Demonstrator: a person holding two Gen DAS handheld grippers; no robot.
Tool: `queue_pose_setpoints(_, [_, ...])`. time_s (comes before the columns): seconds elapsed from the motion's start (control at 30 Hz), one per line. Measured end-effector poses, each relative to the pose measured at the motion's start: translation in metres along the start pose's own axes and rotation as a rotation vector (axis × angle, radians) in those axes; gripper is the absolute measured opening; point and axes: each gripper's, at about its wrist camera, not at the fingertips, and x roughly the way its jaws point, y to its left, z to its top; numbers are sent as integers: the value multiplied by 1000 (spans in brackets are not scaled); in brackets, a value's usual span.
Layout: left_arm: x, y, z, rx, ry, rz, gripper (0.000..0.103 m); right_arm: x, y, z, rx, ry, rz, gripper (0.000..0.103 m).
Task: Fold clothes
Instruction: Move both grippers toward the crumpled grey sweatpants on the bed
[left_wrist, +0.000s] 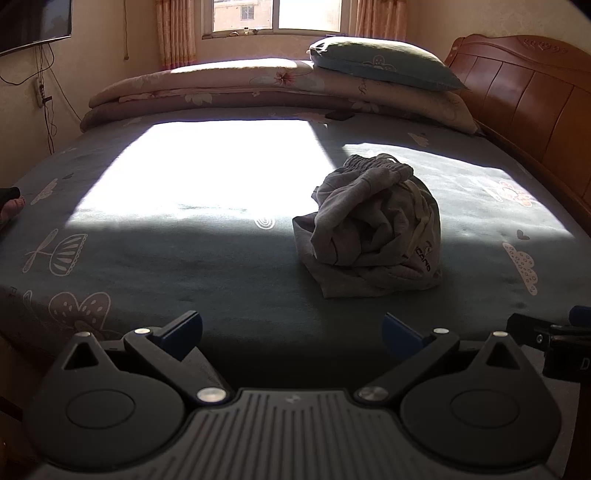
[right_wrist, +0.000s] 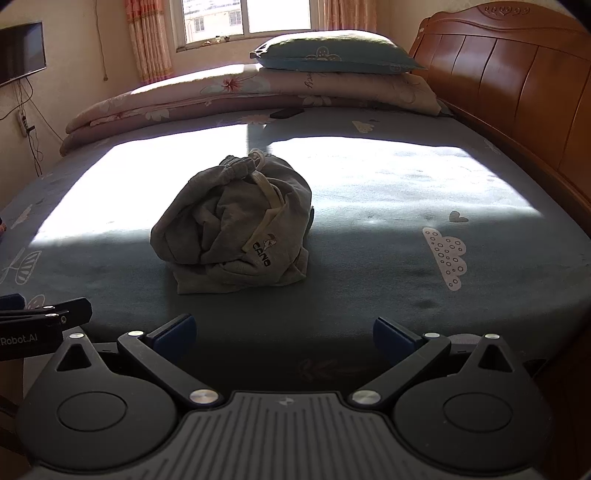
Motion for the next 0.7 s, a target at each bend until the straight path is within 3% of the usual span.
queue_pose_setpoints(0.27, [-3, 6, -3, -30, 0, -29, 103, -4, -1, 0, 1, -8, 3, 103])
queue_pose_setpoints(0.7, [2, 4, 2, -37, 2, 0, 103, -2, -3, -1, 2, -25, 6, 103])
